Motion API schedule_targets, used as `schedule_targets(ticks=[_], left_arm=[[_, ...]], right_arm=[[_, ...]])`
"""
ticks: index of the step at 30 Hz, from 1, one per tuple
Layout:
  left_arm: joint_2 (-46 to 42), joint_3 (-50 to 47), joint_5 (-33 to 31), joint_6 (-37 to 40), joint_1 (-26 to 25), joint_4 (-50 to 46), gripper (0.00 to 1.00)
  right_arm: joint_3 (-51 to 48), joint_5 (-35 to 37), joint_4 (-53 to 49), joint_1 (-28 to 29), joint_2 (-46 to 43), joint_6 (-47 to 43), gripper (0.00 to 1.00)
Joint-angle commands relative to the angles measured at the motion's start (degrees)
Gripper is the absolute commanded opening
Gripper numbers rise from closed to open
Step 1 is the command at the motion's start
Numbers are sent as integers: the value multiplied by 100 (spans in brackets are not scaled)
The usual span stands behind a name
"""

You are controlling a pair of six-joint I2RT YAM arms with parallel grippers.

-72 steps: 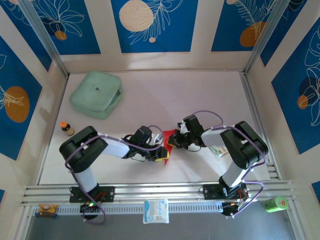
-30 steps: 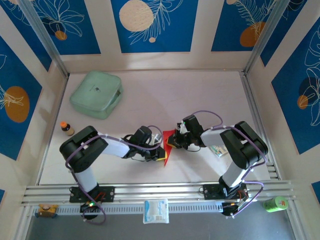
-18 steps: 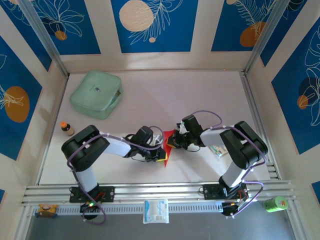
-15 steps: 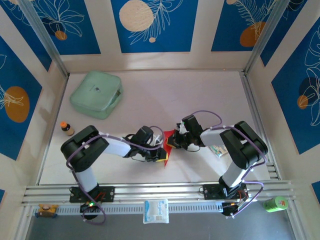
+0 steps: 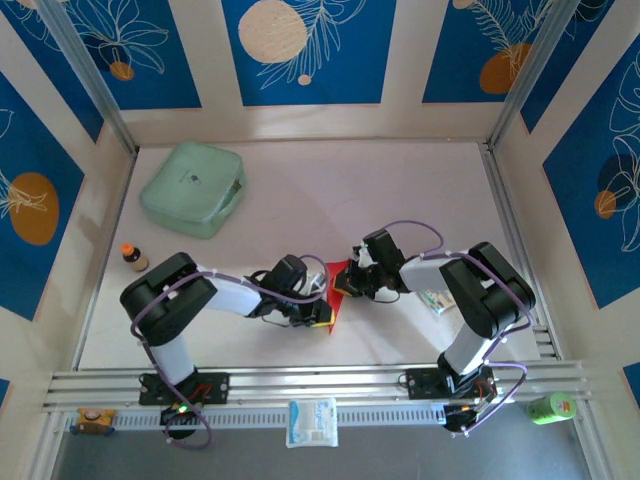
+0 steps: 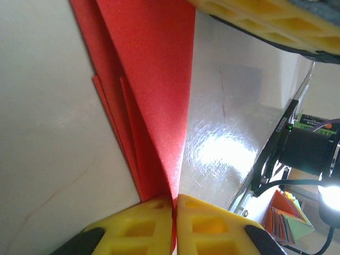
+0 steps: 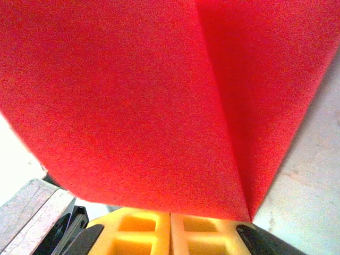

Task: Fold a paper plane with a square sheet of paper (pick it up from the middle)
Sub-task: Fold the wing for the fifth time at the center of the table.

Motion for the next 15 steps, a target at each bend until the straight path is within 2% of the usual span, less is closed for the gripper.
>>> schedule_targets(ticks=[1,3,5,11,15], left_arm=[[-3,-299,212,7,-179,-676,8],[-16,-305,236,11,-193,-687,2],[-16,-326,264,11,-201,-692,3],[-203,-415,212,-15,-227,-646,16],[-825,-533,-255,-88,-218,-626,26]], right_arm=[[-98,512,-678,14,263,-34,8],[-89,505,-678,10,276,-38,9],[-95,522,-693,10,285,-33,9],[-88,520,-671,19,316,-26,8],[-66,502,-690,19,307,-43,8]])
